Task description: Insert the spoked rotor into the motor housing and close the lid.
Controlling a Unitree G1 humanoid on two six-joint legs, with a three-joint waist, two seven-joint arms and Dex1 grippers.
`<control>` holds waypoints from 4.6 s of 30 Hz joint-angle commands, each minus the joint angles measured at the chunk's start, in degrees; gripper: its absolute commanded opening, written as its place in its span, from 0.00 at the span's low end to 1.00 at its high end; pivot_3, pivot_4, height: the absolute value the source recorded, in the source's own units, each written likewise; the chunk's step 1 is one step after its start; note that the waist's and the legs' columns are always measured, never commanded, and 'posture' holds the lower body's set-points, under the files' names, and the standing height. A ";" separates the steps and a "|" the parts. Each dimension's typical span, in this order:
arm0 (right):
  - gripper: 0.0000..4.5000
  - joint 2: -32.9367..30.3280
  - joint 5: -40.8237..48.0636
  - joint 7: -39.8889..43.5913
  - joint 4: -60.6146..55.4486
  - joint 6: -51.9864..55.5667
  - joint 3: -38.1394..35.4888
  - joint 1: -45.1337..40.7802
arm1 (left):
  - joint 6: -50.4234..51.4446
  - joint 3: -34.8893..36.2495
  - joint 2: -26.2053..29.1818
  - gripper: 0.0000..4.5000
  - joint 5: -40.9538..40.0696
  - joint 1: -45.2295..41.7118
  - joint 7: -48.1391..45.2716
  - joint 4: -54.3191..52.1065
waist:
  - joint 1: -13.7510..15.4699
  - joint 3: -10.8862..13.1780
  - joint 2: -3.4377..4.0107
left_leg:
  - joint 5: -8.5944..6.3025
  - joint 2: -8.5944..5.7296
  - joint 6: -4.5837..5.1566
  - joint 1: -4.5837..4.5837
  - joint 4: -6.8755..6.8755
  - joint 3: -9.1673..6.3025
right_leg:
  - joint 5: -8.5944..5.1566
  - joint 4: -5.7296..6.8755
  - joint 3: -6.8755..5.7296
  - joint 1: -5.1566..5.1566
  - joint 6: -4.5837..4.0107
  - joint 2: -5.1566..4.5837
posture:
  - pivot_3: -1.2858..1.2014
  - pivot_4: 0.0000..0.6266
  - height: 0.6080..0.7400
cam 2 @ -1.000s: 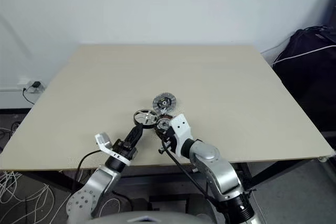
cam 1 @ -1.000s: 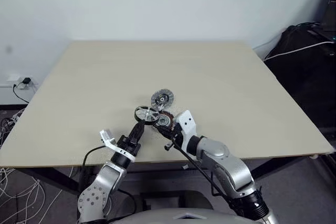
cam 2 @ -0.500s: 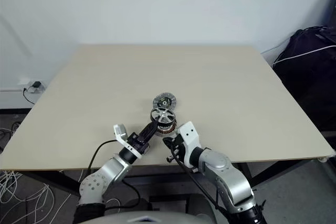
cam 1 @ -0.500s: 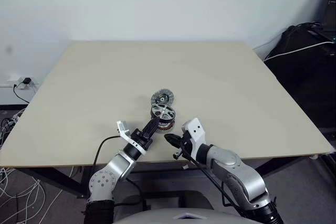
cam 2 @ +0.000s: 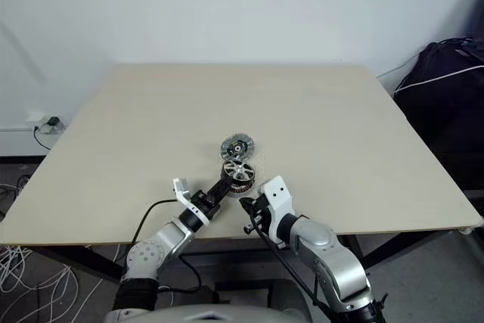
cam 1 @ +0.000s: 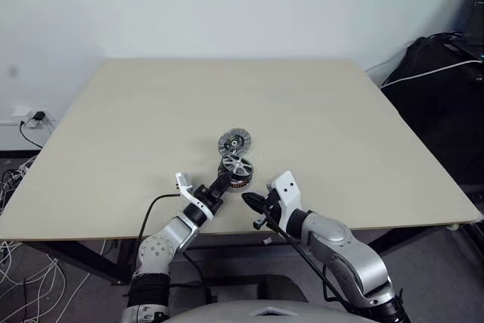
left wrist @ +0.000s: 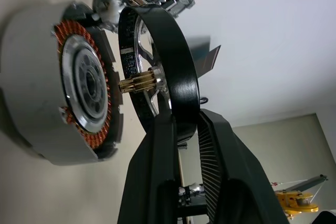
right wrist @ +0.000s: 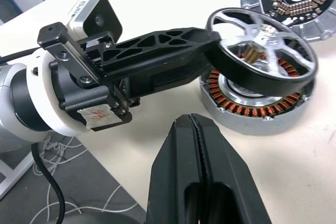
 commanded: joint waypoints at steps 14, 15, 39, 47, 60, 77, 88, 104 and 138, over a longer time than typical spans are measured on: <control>0.00 0.33 0.24 -0.51 -1.85 -0.41 -0.07 -1.43 | 0.98 -0.22 -3.36 0.06 2.24 -2.64 -2.00 2.12 | 0.02 0.00 -0.01 | -0.05 0.00 0.09 0.00 0.00 -0.01 | 0.00 0.00 0.00 0.01 0.00 0.00 | 0.52 0.00 1.00; 0.00 0.41 0.25 -0.57 -1.91 -0.44 -0.04 -1.54 | 0.96 -0.14 -3.42 0.06 2.33 -2.70 -1.95 2.18 | 0.04 0.00 -0.01 | -0.05 0.00 0.09 0.01 0.00 -0.01 | 0.00 0.00 0.00 0.01 0.00 0.00 | 0.52 0.00 1.00; 0.00 1.32 0.06 -0.39 -0.59 -0.93 0.46 -2.89 | -0.58 3.15 -2.81 0.99 1.66 3.71 -0.13 -7.22 | 0.07 0.00 -0.02 | -0.08 0.01 0.14 0.21 0.04 -0.05 | 0.01 0.00 -0.02 0.24 0.01 -0.03 | 0.52 0.00 1.00; 0.00 2.33 -1.14 -1.47 0.84 -2.48 0.73 -3.77 | -8.96 -0.43 0.37 0.99 10.59 8.38 -4.35 -14.72 | 0.04 0.00 -0.02 | -0.08 0.02 0.14 0.19 0.04 -0.04 | 0.01 0.00 -0.03 0.21 0.00 -0.03 | 0.52 0.00 1.00; 0.00 8.53 -8.56 -5.78 18.34 -11.85 1.50 -12.25 | -31.74 -9.00 3.13 0.65 34.07 17.87 -4.45 -20.45 | -0.03 0.05 0.13 | -0.09 0.06 0.12 0.10 0.04 0.02 | 0.01 0.03 -0.01 -0.04 -0.02 -0.04 | 0.52 0.00 1.00; 0.00 17.12 -15.09 -10.55 39.92 -17.80 0.21 -28.33 | -41.59 -15.87 8.59 0.02 51.36 18.33 0.06 -17.38 | -0.09 0.14 0.43 | 0.06 0.07 -0.10 -0.12 0.03 0.10 | 0.07 0.06 -0.01 -0.15 0.08 -0.03 | 0.52 0.00 1.00; 0.00 16.13 -17.80 -11.38 51.15 -16.60 -0.36 -28.57 | -42.74 -15.60 9.24 0.02 50.61 17.85 -1.09 -14.26 | -0.23 0.00 0.66 | 0.06 0.08 -0.11 -0.02 0.03 0.13 | 0.11 0.08 0.00 -0.09 0.14 -0.03 | 0.52 0.00 1.00; 0.00 3.96 -19.00 4.69 27.17 -7.05 7.86 -25.43 | -43.01 -16.35 9.01 0.02 50.40 16.68 -1.82 -12.86 | -0.16 -0.14 0.95 | -0.08 0.10 0.14 0.14 0.03 0.09 | 0.06 0.09 -0.01 0.06 0.06 -0.02 | 0.52 0.00 1.00; 0.55 -6.34 -30.94 29.26 39.06 -17.81 21.59 -41.10 | -38.88 -16.62 7.42 0.00 48.79 16.74 -0.92 -14.81 | -0.07 -0.12 0.88 | 0.01 0.04 0.02 0.14 0.04 0.12 | 0.07 0.07 -0.01 0.08 0.08 -0.02 | 0.52 0.00 1.00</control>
